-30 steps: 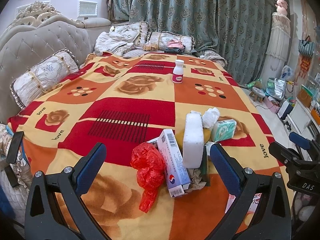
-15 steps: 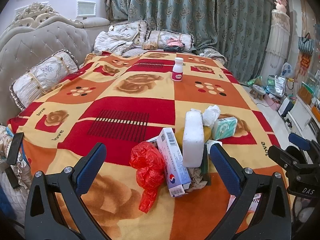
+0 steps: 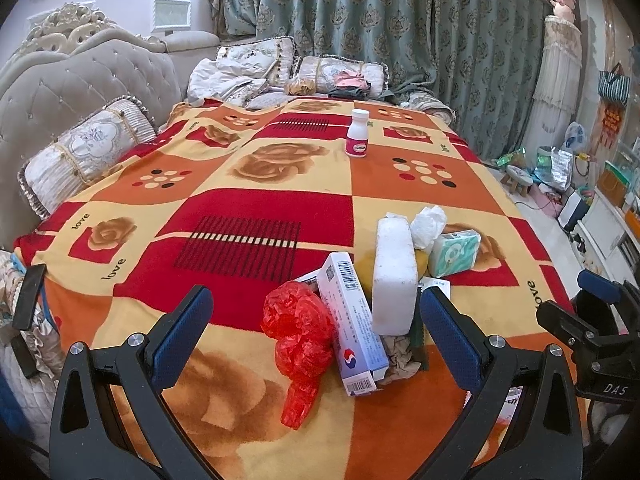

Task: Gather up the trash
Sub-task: 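Move both tools toward the pile of trash on the blanket, then grasp the white foam block with the left tool while the right tool grasps the teal tissue pack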

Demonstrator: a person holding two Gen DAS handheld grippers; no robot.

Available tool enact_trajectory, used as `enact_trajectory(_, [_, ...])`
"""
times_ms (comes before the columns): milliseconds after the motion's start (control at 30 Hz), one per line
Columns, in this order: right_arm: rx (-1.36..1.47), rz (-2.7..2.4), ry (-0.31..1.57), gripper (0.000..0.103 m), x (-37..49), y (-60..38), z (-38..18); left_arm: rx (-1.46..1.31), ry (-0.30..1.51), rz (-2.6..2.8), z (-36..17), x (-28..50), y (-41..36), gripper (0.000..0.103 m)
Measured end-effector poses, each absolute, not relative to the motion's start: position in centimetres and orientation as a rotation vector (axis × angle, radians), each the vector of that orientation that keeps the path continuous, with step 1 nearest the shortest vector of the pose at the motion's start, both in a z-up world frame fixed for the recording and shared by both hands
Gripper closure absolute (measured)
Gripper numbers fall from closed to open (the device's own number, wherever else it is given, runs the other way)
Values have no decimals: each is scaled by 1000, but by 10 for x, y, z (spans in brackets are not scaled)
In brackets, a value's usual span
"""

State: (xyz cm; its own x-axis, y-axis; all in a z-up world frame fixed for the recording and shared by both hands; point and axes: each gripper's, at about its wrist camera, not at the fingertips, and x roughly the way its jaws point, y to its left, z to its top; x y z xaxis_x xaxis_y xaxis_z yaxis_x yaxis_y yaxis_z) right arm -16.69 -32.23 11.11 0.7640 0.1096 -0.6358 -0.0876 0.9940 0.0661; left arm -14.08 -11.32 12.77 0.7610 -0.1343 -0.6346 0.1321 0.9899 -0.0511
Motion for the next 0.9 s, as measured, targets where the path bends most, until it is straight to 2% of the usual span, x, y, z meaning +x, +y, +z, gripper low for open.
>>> enact_trajectory(633, [64, 112, 759, 0, -153, -341, 88, 31, 743, -226, 141, -104, -114, 0])
enact_trajectory(900, [61, 123, 807, 0, -108, -355, 81, 83, 804, -285, 134, -80, -137, 9])
